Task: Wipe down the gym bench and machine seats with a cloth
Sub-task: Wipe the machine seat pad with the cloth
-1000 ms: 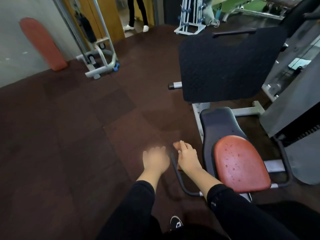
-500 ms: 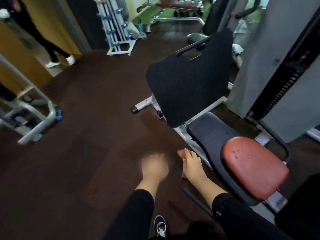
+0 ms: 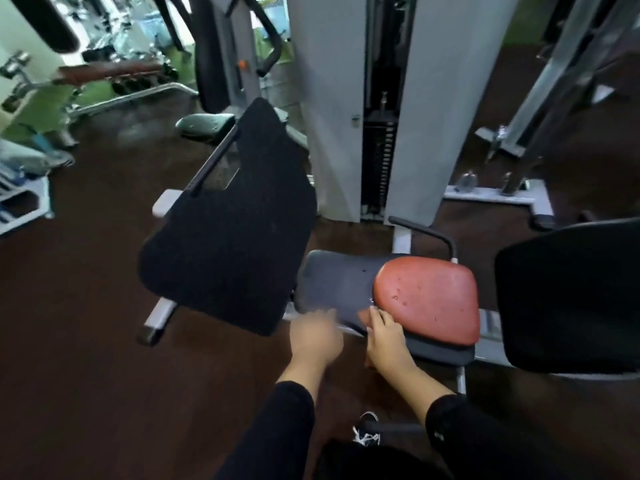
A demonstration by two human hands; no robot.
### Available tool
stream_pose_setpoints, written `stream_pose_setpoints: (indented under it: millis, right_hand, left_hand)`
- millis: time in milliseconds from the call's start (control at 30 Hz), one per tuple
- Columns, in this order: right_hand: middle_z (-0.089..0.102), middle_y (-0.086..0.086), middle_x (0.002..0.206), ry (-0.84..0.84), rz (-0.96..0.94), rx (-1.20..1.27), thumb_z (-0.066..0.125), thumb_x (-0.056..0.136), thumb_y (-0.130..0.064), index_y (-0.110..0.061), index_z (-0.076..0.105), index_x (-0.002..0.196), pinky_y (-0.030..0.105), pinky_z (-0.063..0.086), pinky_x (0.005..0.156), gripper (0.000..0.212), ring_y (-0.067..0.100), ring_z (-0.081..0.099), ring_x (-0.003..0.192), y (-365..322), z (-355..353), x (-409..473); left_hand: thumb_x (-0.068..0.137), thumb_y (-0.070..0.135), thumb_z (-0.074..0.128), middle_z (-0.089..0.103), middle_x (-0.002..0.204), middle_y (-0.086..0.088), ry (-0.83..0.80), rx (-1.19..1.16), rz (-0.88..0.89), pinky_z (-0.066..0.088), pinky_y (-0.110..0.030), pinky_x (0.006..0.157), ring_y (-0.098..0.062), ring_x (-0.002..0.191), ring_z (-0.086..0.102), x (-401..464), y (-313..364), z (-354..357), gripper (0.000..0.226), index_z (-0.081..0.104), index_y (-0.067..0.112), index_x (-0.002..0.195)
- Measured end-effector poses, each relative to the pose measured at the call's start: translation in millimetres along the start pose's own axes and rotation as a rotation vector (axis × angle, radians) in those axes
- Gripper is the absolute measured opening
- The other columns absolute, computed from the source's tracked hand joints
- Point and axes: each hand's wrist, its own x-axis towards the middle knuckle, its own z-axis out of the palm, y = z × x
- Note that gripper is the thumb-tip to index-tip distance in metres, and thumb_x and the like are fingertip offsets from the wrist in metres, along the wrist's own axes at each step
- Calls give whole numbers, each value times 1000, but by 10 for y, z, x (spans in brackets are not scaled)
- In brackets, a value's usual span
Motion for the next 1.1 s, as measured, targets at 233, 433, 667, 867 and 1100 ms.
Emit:
stream_pose_setpoints:
  millis: [233,433,667,867,1100]
  right_hand:
    - [30,8,149,176,223,120,36,99,-17,-13,25,146,38,30,108,49,32,38,127,57,-152,275]
    - [30,9,148,308,444,216,35,100,-18,-12,27,145,36,30,106,47,32,38,122,245,-138,291]
    - [36,13,145,518,729,378,40,97,-12,-8,32,143,40,29,109,47,34,38,127,449,-61,485]
    - [43,12,140,601,861,473,35,93,-19,-8,40,139,42,33,107,47,34,42,125,688,182,865]
    - [32,14,145,580,877,457,38,93,-14,-4,27,144,37,25,108,52,35,36,127,1136,353,1417]
  left_hand:
    - [99,34,36,45,145,-1,0,97,207,29,-43,105,-23,132,40,517,143,-277,51,32,22,148]
    - [97,34,38,51,137,0,-22,210,497,33,-41,98,-22,126,45,956,540,-312,43,44,21,137]
    - [99,32,34,44,144,0,-112,357,803,29,-42,103,-23,130,42,1632,982,-225,47,37,22,145]
    - [99,35,35,37,151,1,-132,392,948,28,-39,105,-20,135,36,2192,1251,26,52,29,22,149]
    - [99,34,35,23,158,1,-187,394,954,21,-42,111,-18,142,25,2886,1518,545,55,24,23,152]
